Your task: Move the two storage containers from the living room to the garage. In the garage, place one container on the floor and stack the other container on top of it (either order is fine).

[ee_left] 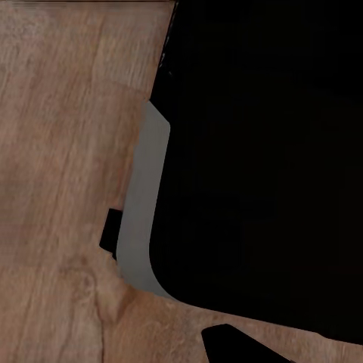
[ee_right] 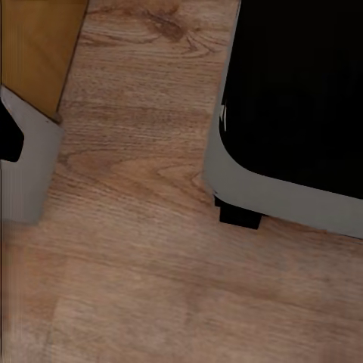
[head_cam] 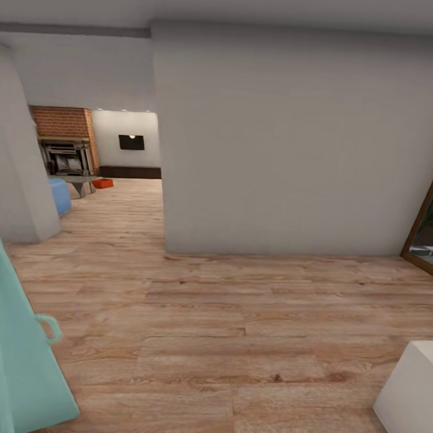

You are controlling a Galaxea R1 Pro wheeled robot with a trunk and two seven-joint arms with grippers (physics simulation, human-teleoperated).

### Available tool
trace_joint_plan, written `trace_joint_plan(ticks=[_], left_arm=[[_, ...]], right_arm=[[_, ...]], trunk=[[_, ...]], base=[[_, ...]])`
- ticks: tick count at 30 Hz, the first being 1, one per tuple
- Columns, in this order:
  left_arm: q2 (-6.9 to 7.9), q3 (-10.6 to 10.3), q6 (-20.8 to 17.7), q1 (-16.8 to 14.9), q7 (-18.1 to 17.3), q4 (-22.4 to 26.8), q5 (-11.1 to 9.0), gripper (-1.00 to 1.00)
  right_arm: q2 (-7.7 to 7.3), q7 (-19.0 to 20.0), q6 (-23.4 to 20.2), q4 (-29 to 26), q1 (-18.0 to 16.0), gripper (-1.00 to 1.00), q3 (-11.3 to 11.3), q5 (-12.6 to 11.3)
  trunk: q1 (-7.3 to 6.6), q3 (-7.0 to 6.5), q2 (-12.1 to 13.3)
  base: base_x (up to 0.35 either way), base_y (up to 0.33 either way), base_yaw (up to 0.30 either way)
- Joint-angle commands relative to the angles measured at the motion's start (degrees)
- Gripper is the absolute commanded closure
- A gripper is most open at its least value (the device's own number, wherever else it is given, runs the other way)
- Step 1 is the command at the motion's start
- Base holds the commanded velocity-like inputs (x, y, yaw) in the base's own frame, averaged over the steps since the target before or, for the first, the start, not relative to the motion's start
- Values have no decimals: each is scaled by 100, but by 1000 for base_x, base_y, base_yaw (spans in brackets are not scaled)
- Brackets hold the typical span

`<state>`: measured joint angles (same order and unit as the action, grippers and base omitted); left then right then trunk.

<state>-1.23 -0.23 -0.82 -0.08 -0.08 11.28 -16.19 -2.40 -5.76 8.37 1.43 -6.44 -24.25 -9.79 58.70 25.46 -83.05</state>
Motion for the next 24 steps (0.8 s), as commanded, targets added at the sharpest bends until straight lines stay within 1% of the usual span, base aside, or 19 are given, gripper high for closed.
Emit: trace_joint_plan(ticks=[1, 11, 24], left_arm=[[0, -4, -8, -1, -1, 6, -44, -100], [8, -4, -6, -1, -1, -10, -50, -100], [17, -4, -6, -1, -1, -12, -51, -100]], right_arm=[[2, -3, 33, 15, -6, -100, -47, -57], [19, -4, 39, 15, -6, -100, -44, -71], [1, -36, 37, 15, -6, -100, -44, -84]], trunk=[[3, 6, -3], [3, 6, -3], [3, 6, -3]], base=[[327, 0, 0], [327, 0, 0], [327, 0, 0]])
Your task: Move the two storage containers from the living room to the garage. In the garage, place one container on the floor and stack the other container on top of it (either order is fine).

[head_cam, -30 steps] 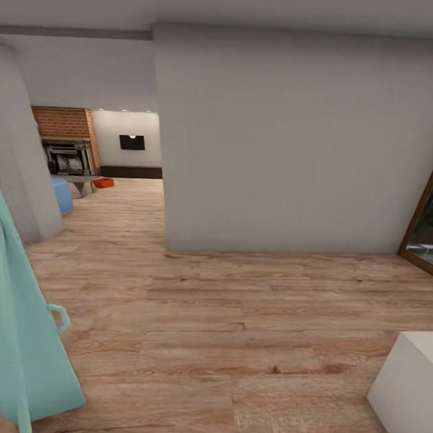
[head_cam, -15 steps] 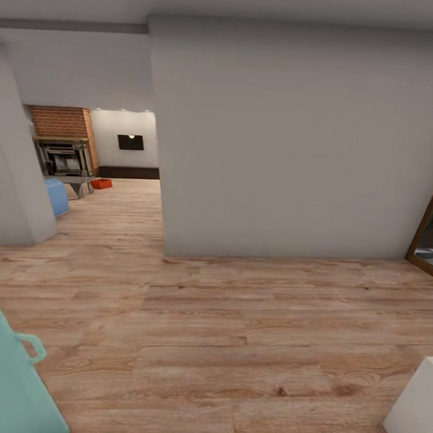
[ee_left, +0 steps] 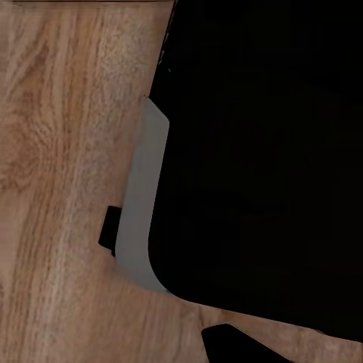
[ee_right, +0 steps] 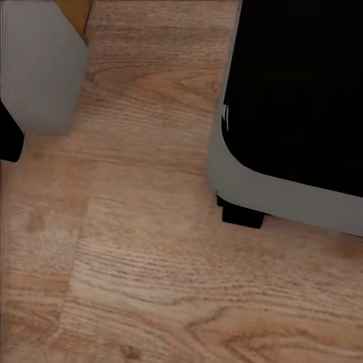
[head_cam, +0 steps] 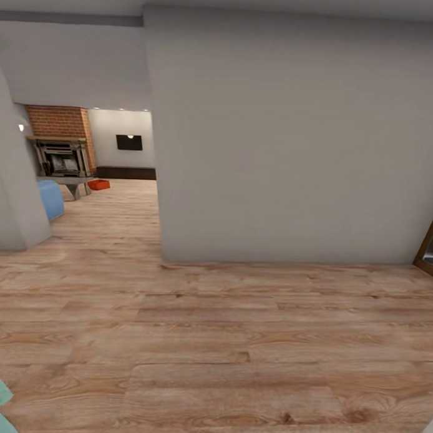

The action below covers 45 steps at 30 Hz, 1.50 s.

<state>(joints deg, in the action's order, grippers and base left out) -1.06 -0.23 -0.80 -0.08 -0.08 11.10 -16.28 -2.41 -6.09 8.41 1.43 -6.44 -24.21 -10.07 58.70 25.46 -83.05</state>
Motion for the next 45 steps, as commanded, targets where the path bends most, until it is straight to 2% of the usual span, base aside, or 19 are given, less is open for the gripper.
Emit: trace_joint_plan(ticks=[1, 13, 24, 45], left_arm=[[0, -4, -7, -1, 1, 6, -42, -100], [0, 1, 13, -1, 2, 6, -42, -100], [0, 3, 26, -1, 3, 6, -36, -100], [-5, 3, 27, -1, 1, 0, -33, -100]], right_arm=[[1, -13, 31, 15, -6, -100, -49, -58], [20, -30, 49, 15, -6, -100, -41, -53], [11, -32, 47, 12, -6, -100, -40, -54], [11, -41, 31, 7, -6, -100, -39, -64]], trunk=[[3, 6, -3], [3, 6, -3], [3, 6, -3], [3, 6, -3]], base=[[327, 0, 0], [327, 0, 2], [327, 0, 183], [327, 0, 34]])
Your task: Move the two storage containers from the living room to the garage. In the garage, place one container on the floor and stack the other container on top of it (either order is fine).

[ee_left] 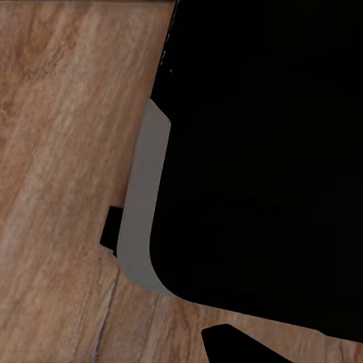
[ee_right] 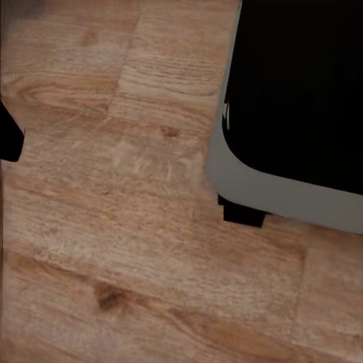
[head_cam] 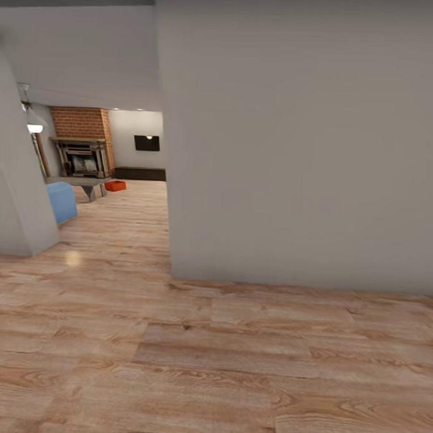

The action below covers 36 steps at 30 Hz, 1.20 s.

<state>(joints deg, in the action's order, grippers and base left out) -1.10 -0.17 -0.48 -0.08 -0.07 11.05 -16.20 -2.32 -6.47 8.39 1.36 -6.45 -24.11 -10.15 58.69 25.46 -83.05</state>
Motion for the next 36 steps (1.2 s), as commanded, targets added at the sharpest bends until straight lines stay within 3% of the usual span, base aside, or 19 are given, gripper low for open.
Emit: trace_joint_plan(ticks=[1, 36], left_arm=[[1, -3, -5, -1, -1, 5, -41, -100], [31, 25, 2, -1, 59, 33, -96, -100]], right_arm=[[0, -3, 32, 14, -5, -100, -49, -56], [3, 69, 57, 29, -5, -100, 27, -141]], trunk=[[3, 6, -3], [3, 6, -3]], base=[[327, 0, 226], [327, 0, 282]])
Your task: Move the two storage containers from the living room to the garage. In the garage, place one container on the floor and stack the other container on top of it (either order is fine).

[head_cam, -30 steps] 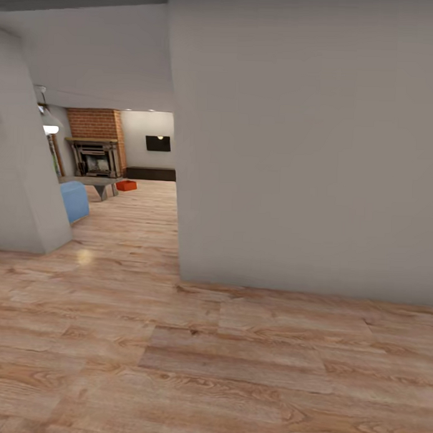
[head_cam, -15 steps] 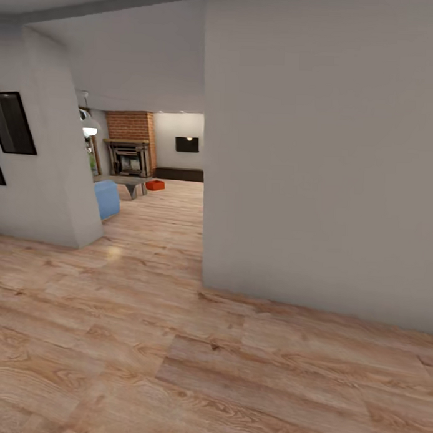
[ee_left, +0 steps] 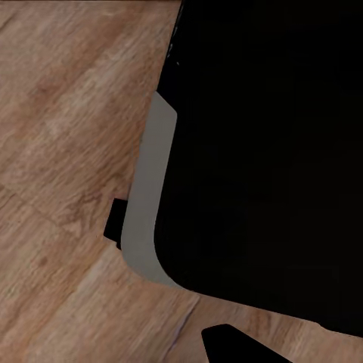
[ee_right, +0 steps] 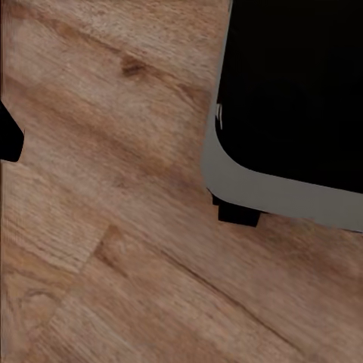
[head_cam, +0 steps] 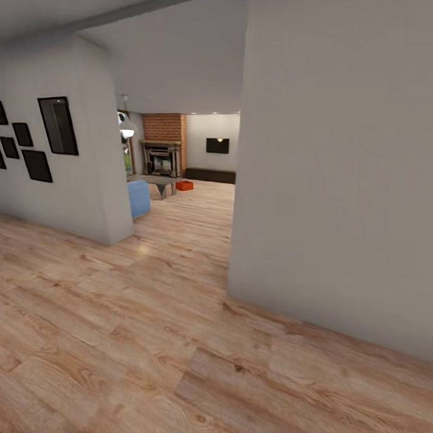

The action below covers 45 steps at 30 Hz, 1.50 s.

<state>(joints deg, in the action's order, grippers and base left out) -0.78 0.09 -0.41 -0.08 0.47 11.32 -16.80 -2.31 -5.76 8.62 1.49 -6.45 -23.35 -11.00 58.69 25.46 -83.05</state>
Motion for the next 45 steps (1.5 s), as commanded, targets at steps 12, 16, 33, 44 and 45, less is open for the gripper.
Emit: trace_joint_plan(ticks=[12, 16, 33, 44, 45], left_arm=[[49, -1, -28, -1, 6, 2, -34, -100], [51, 0, -35, -1, 6, 4, -34, -100], [60, 0, -38, -1, 6, 4, -34, -100], [61, 0, -38, -1, 6, 9, -34, -100], [61, 0, -38, -1, 6, 9, -34, -100]], right_arm=[[71, -4, 125, 35, -6, -100, -35, -409], [79, -4, 129, 36, -6, -100, -37, -456], [31, -54, 115, 27, -6, -100, -122, -389], [35, -63, 125, 27, -6, -100, -107, -389], [35, -64, 125, 27, -6, -100, -107, -392]], trunk=[[3, 6, -3], [3, 6, -3], [3, 6, -3], [3, 6, -3], [3, 6, -3]], base=[[327, 0, 300], [327, 0, 300], [327, 0, 92], [327, 0, 0], [329, 0, 0]])
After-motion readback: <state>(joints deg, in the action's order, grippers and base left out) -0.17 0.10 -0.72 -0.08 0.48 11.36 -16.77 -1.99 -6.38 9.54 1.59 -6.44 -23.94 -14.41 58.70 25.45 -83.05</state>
